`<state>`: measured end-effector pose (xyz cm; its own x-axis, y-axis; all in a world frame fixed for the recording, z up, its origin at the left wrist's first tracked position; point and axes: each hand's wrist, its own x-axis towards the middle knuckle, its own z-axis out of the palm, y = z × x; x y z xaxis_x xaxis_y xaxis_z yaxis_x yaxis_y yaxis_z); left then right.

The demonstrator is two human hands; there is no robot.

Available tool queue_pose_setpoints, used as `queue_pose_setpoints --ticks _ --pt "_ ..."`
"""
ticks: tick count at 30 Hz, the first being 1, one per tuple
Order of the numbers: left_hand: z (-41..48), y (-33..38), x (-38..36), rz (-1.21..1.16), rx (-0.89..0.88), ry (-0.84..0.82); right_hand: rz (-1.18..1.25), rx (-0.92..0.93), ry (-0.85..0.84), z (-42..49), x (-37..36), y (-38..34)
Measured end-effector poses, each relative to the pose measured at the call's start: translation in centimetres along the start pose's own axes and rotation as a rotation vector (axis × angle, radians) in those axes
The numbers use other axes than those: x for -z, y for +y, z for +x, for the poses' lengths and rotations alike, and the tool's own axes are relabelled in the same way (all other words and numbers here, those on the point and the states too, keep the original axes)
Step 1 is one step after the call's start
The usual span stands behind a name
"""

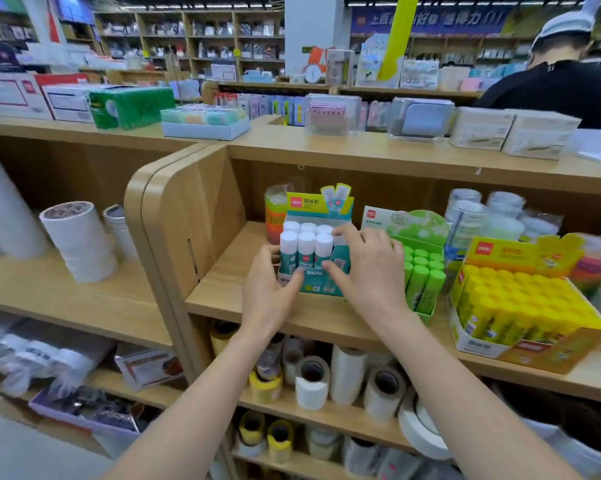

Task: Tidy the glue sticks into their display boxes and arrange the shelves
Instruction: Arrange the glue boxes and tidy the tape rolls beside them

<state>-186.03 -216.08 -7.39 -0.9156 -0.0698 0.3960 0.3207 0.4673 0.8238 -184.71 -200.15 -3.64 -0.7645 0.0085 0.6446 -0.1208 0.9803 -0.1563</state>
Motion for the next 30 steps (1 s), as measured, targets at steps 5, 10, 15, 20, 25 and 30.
queue_pose_setpoints --ticks 5,10,15,20,25,30 --pt "0.2 -0.4 0.6 0.036 -0.057 0.033 -0.012 0.026 0.023 -0.5 -0.1 -0.1" --pt "-1.0 -1.2 2.4 0.035 -0.076 0.081 0.031 0.009 0.051 -1.1 -0.1 -2.2" --pt "-2.3 -2.6 5.6 0.083 -0.062 0.190 0.191 0.039 -0.019 -1.3 -0.6 -6.3" --pt "-3.8 -3.3 7.6 0.211 -0.115 0.257 0.489 -0.009 -0.130 -1.4 -1.5 -9.1" --pt "-3.9 -3.4 7.7 0.437 -0.314 0.281 0.739 -0.064 -0.142 -0.9 -1.4 -8.3" --pt "-2.8 -3.8 6.2 0.665 -0.352 0.243 0.628 -0.087 -0.030 1.9 -2.0 -5.8"
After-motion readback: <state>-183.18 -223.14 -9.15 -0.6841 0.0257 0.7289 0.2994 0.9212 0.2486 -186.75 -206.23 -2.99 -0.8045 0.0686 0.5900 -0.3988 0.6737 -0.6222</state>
